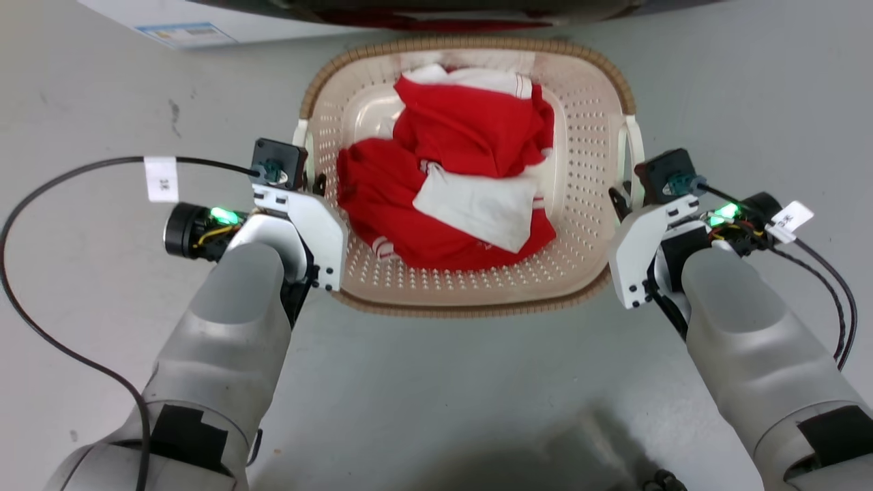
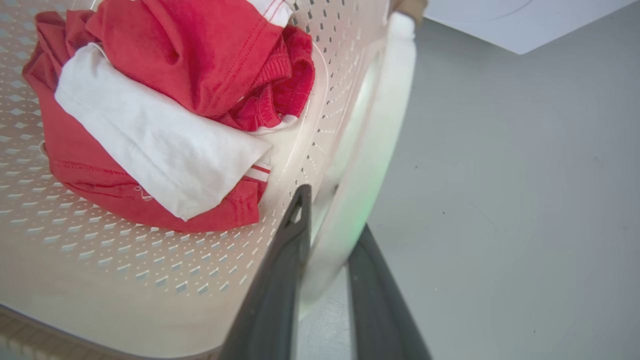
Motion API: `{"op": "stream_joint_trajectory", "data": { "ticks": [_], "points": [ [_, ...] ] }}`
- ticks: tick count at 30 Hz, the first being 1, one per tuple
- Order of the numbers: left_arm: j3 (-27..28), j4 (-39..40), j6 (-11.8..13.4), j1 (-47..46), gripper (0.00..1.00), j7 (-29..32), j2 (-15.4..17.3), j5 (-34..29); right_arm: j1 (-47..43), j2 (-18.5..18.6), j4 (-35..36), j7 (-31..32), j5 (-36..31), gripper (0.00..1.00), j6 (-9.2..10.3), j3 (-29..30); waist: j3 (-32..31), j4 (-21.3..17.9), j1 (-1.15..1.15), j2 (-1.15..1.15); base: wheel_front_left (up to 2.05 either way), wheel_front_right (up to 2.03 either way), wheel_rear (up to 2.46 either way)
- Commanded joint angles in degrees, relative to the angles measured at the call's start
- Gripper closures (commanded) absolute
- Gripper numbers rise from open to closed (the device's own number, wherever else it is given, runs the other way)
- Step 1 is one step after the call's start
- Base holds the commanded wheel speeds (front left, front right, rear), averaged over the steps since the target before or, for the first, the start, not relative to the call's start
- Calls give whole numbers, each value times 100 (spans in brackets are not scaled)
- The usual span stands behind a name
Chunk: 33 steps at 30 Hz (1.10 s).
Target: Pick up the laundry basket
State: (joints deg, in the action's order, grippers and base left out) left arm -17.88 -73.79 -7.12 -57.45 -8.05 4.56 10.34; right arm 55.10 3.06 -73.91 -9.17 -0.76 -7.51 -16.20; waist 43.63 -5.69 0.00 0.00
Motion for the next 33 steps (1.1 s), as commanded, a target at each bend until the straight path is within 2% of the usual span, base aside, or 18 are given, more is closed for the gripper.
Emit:
{"op": "stream_joint_trajectory", "data": {
  "ticks": [1,13,33],
  "points": [
    [-86,6,-51,113,100,65,-106,36,-43,-32,34,16,1,100,4,-78,-224,65,0,0,0,0,0],
    [-485,8,-55,720,100,497,-108,727,-480,-34,31,413,564,100,4,-680,-1232,202,0,0,0,0,0],
    [-1504,350,-57,1950,100,1464,108,2073,-1333,-46,236,1392,1955,100,2,-2240,-2960,402,0,0,0,0,0]
  ]
}}
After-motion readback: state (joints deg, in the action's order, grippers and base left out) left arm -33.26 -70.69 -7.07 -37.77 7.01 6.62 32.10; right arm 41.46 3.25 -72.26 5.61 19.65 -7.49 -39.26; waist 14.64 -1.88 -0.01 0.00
